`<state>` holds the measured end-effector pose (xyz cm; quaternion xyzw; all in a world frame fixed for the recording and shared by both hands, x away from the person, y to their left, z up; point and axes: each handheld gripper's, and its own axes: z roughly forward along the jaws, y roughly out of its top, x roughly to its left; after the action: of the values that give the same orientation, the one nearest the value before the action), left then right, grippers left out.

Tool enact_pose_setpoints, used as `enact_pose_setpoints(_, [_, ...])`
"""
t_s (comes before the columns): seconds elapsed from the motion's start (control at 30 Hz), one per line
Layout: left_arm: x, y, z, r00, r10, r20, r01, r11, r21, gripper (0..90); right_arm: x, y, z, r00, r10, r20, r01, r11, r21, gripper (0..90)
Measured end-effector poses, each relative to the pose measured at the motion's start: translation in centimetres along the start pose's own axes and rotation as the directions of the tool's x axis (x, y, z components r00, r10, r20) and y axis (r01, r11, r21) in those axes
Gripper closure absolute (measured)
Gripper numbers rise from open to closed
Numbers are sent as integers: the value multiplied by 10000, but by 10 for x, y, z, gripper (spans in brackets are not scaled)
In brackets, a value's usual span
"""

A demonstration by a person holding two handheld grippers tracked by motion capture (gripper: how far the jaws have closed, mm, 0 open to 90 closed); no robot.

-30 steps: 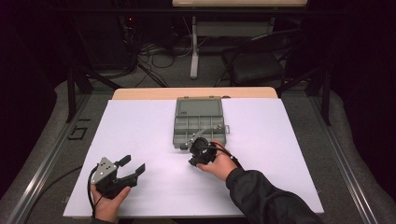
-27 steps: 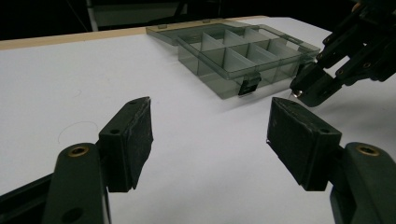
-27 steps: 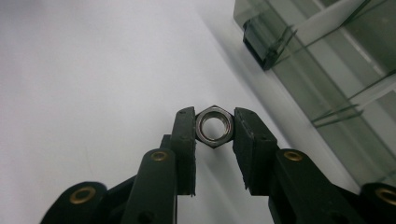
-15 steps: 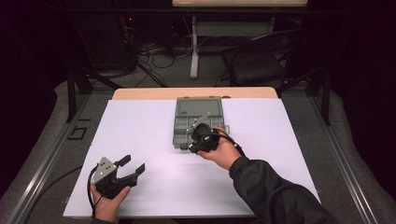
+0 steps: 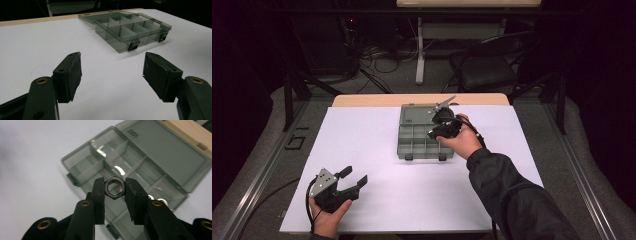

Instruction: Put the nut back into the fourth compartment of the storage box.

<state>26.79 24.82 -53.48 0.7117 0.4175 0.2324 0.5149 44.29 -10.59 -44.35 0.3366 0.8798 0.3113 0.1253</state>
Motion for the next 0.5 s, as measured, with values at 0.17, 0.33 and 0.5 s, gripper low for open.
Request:
enact_pose_setpoints(0.17, [0,0,0,10000,-21,3,21,10000,-50,313,-21,0,0,9977,562,374,-574,9979,300,701])
enact_pose_setpoints(0.33, [0,0,0,10000,16,25,-16,10000,-27,313,-41,-5,14,9883,1352,701,-1341,9908,-203,700])
enact_pose_setpoints(0.5, [0,0,0,10000,4,49,-4,10000,-26,313,-53,-9,24,9811,1633,1035,-1682,9849,410,700])
